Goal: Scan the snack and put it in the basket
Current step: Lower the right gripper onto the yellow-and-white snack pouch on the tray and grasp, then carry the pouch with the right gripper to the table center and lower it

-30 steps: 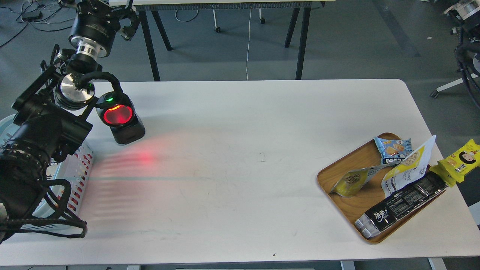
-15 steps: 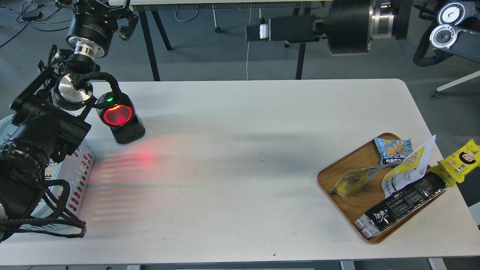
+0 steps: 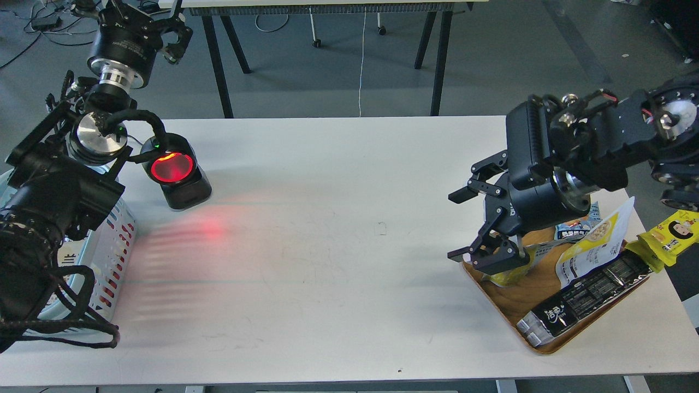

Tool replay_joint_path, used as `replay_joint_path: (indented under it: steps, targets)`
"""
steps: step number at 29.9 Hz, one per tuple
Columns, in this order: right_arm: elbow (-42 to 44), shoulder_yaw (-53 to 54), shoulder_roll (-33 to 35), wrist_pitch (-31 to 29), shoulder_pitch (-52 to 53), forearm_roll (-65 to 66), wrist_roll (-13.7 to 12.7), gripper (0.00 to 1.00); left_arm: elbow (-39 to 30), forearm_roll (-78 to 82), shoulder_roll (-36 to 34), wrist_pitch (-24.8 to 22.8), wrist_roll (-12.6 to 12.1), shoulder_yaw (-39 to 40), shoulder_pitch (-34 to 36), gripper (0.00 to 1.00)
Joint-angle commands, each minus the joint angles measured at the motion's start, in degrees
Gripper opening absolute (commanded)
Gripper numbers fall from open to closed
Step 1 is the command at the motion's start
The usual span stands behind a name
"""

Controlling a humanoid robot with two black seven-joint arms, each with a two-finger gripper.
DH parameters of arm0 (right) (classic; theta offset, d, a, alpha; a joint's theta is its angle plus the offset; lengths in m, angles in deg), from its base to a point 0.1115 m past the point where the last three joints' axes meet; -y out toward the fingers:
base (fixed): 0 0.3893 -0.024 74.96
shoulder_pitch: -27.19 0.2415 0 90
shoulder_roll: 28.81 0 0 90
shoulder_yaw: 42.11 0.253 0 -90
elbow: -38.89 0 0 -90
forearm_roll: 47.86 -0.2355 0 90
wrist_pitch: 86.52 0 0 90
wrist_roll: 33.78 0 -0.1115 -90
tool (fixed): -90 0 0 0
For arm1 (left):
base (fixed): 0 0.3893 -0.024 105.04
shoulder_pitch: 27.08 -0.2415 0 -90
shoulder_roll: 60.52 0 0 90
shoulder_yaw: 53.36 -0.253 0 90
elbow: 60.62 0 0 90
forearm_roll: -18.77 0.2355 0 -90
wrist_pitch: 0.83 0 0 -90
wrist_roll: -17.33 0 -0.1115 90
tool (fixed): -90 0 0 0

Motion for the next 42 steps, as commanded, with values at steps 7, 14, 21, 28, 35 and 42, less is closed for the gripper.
replay_joint_path:
  steps: [7, 14, 21, 28, 35, 42]
  targets:
    - [2.94, -2.88, 0.83, 0.99, -7.37, 10.96, -0.01, 0.82, -0.01, 0.00, 0.14, 0.00, -0.20, -0.10, -0.32, 1.00]
    - [11.38, -2.62, 0.30, 2.75, -10.10, 13.44, -0.01, 0.82, 0.08, 0.09, 0.40, 0.00, -0.20, -0.10, -0.32, 1.00]
    - [11.56, -2.61, -0.58, 2.75, -11.42, 13.35, -0.01, 0.51, 0.08, 0.09, 0.14, 0.00, -0.20, -0.10, -0.23, 1.00]
    - [11.65, -2.62, -0.40, 2.66, -11.60, 13.43, -0.01, 0.12, 0.08, 0.09, 0.23, 0.00, -0.20, -0.10, -0.41, 1.00]
    - [11.39, -2.44, -0.05, 2.75, -10.46, 12.56, -0.01, 0.01, 0.08, 0.09, 0.23, 0.00, -0.29, -0.10, -0.23, 1.00]
    - [10.25, 1.07, 0.48, 2.66, -7.74, 12.38, -0.01, 0.01, 0.08, 0.09, 0.40, 0.00, -0.29, -0.19, -0.23, 1.00]
